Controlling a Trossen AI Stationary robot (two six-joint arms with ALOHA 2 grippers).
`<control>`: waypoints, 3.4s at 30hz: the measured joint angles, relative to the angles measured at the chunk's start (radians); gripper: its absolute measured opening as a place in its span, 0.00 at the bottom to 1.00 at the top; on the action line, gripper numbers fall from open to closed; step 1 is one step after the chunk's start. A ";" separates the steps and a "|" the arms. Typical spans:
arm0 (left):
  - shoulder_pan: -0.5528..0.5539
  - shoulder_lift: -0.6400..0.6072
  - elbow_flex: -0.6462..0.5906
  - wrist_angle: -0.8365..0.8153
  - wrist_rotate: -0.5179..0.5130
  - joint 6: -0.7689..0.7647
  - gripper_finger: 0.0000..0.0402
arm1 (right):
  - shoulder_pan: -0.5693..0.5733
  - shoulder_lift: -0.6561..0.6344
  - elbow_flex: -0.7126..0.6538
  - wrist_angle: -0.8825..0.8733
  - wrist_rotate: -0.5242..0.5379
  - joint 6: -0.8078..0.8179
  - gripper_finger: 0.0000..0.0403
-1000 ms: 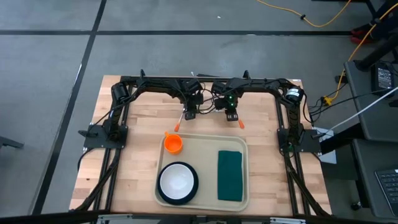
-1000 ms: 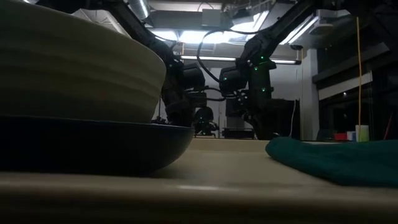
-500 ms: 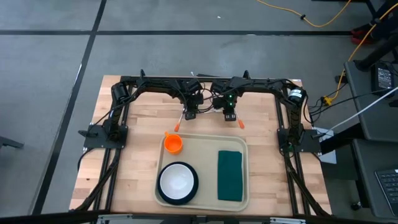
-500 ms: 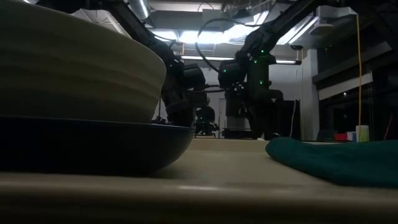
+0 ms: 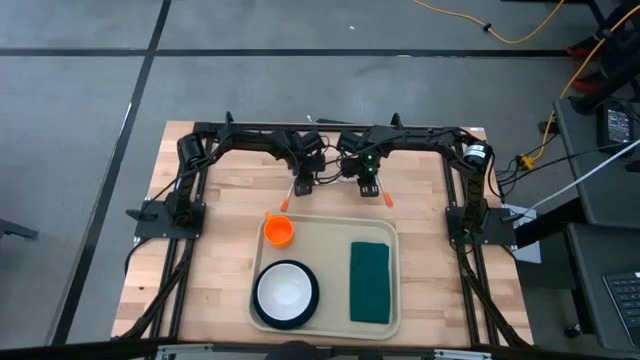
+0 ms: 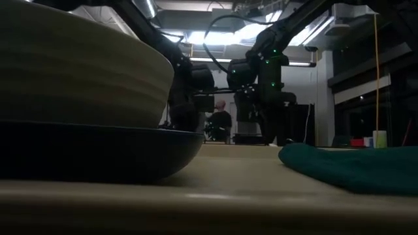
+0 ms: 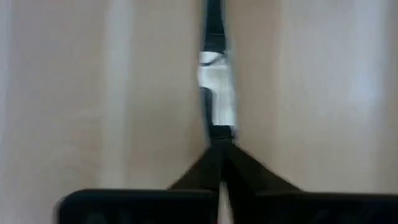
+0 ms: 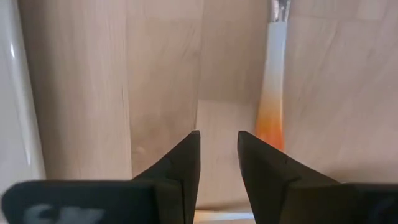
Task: Set up tray
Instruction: Put the knife on the napkin
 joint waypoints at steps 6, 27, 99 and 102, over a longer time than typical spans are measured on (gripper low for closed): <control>-0.054 -0.003 0.000 -0.029 0.003 0.013 0.00 | -0.005 0.000 0.000 0.006 0.018 0.002 0.28; -0.099 0.005 0.001 0.014 0.038 0.169 0.00 | -0.030 -0.002 0.000 -0.013 0.046 -0.002 0.28; -0.126 0.027 0.003 0.096 0.039 0.141 0.00 | 0.019 0.006 -0.097 -0.033 0.018 0.010 0.02; -0.134 0.045 0.003 0.097 0.048 0.140 0.00 | 0.019 0.007 -0.095 -0.035 0.020 0.010 0.05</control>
